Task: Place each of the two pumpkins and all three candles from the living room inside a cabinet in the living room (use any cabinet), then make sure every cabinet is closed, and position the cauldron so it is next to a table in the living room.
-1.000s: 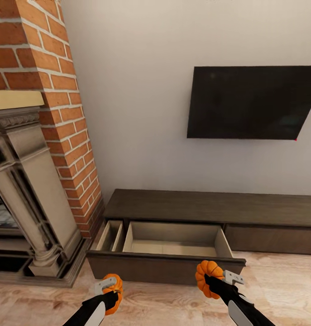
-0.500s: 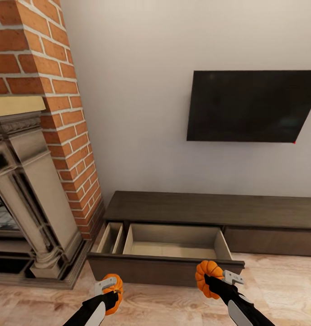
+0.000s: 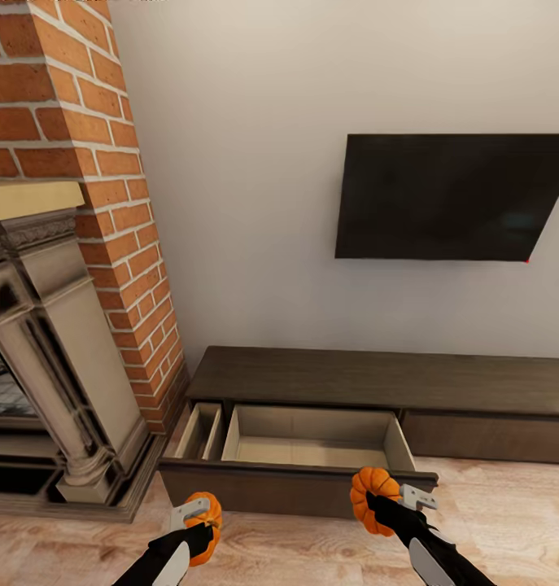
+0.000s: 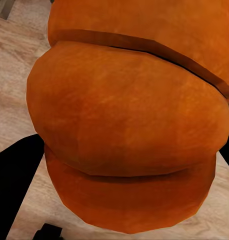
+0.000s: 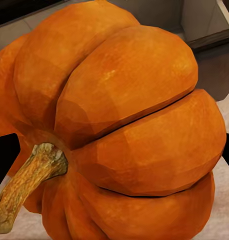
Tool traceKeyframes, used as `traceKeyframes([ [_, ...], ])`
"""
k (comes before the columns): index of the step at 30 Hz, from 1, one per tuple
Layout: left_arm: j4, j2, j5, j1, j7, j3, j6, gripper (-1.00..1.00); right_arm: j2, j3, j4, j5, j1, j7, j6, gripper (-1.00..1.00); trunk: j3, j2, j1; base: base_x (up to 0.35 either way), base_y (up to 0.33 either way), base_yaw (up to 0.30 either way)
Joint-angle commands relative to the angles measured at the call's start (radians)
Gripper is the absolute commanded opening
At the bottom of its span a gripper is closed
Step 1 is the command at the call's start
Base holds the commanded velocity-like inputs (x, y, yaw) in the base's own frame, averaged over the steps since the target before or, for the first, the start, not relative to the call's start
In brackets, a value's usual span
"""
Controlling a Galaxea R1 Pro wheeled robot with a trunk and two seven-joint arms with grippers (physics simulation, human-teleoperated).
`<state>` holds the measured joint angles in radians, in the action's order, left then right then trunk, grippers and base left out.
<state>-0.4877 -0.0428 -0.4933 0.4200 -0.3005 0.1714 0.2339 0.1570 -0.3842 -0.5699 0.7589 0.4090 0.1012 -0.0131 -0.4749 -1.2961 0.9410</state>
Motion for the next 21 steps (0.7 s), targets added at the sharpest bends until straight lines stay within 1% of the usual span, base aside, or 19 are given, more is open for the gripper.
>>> traceKeyframes([
  [1, -0.004, 0.001, -0.01, 0.0, -0.011, 0.006, 0.007, -1.0, 0.001, -0.009, -0.006, 0.009, 0.001, 0.011, -0.007, -1.0, 0.002, 0.007, -0.004, 0.0, 0.0, 0.0],
  [5, -0.018, 0.001, -0.014, 0.004, -0.01, 0.004, 0.017, -1.0, 0.002, -0.011, -0.012, 0.008, 0.001, 0.011, -0.037, -1.0, 0.015, 0.035, -0.019, 0.0, 0.0, 0.0],
  [7, -0.069, 0.001, -0.015, 0.006, -0.01, 0.003, 0.067, -1.0, 0.002, -0.01, -0.02, 0.008, 0.001, 0.011, -0.071, -1.0, 0.021, 0.049, -0.027, 0.0, 0.0, 0.0],
  [8, -0.14, 0.001, -0.015, 0.006, -0.01, 0.002, 0.154, -1.0, 0.002, -0.01, -0.043, 0.008, 0.001, 0.012, -0.114, -1.0, 0.024, 0.056, -0.031, 0.0, 0.0, 0.0],
  [10, -0.262, 0.001, -0.013, 0.006, -0.012, -0.002, 0.295, -1.0, 0.001, -0.005, -0.092, 0.009, 0.001, 0.014, -0.199, -1.0, 0.03, 0.07, -0.038, 0.0, 0.0, 0.0],
  [11, -0.321, 0.002, -0.012, 0.006, -0.013, -0.003, 0.355, -1.0, 0.0, -0.002, -0.118, 0.009, 0.001, 0.015, -0.247, -1.0, 0.033, 0.077, -0.042, 0.0, 0.0, 0.0],
  [12, -0.372, 0.002, -0.012, 0.006, -0.013, -0.004, 0.4, -1.0, -0.001, 0.001, -0.144, 0.011, 0.001, 0.015, -0.289, -1.0, 0.037, 0.084, -0.046, 0.0, 0.0, 0.0],
  [13, -0.412, 0.003, -0.012, 0.006, -0.013, -0.005, 0.431, -1.0, 0.001, 0.004, -0.171, 0.015, 0.001, 0.017, -0.324, -1.0, 0.04, 0.091, -0.05, 0.0, 0.0, 0.0],
  [14, -0.44, 0.004, -0.012, 0.006, -0.014, -0.009, 0.452, -1.0, 0.001, 0.009, -0.199, 0.017, 0.001, 0.019, -0.352, -1.0, 0.043, 0.098, -0.054, 0.0, 0.0, 0.0],
  [15, -0.467, 0.005, -0.012, 0.007, -0.014, -0.022, 0.47, -1.0, 0.001, 0.021, -0.235, 0.02, 0.002, 0.023, -0.378, -1.0, 0.046, 0.105, -0.058, 0.0, 0.0, 0.0],
  [16, -0.477, 0.005, -0.011, 0.008, -0.014, -0.029, 0.477, -1.0, 0.001, 0.03, -0.254, 0.02, 0.002, 0.029, -0.39, -1.0, 0.049, 0.112, -0.061, 0.0, 0.0, 0.0],
  [20, -0.489, 0.0, -0.01, 0.017, -0.016, -0.039, 0.487, -1.0, 0.002, 0.046, -0.325, 0.017, 0.003, 0.055, -0.432, -1.0, 0.062, 0.14, -0.077, 0.0, 0.0, 0.0],
  [21, -0.49, 0.0, -0.012, 0.022, -0.015, -0.04, 0.488, -1.0, 0.004, 0.049, -0.359, 0.016, 0.004, 0.067, -0.441, -1.0, 0.065, 0.147, -0.081, 0.0, 0.0, 0.0],
])
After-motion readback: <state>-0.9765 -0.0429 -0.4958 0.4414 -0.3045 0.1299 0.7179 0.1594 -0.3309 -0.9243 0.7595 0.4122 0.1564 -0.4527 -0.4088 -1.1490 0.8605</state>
